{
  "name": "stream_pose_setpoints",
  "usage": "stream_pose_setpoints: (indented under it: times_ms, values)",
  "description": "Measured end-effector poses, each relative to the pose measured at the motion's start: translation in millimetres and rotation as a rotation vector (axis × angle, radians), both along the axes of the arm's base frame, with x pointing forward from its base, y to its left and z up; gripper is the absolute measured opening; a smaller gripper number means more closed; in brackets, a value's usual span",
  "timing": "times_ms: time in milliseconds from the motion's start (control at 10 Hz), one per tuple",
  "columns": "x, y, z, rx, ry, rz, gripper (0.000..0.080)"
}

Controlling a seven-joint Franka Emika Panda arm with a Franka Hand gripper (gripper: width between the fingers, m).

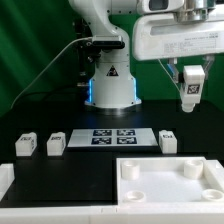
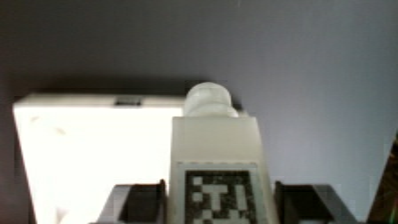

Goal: Assemble one leg

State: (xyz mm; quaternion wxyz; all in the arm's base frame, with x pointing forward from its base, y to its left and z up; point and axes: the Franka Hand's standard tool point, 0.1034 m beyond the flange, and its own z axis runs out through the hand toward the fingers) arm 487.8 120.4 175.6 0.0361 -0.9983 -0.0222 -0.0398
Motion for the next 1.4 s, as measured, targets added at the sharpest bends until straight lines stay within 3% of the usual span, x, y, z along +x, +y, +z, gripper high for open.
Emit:
stream_pose_setpoints:
  times_ms: [300, 400, 800, 1000, 1200, 1400]
  values:
    - [48.4, 10.0, 18.1, 0.048, -0.05, 0.031, 0.0291]
    - [52.0, 14.4, 25.1, 0.062, -0.034, 0.027, 0.0291]
    - [49.8, 13.4, 19.3, 0.061, -0.038, 0.025, 0.0291]
    - [59.3, 9.1, -3.2, 0.046, -0.118, 0.042, 0.0291]
    - [91.4, 5.5, -4.5, 0.057, -0.192, 0.029, 0.0291]
    - [108.5, 12.4, -7.5, 0.073, -0.242, 0.024, 0.0291]
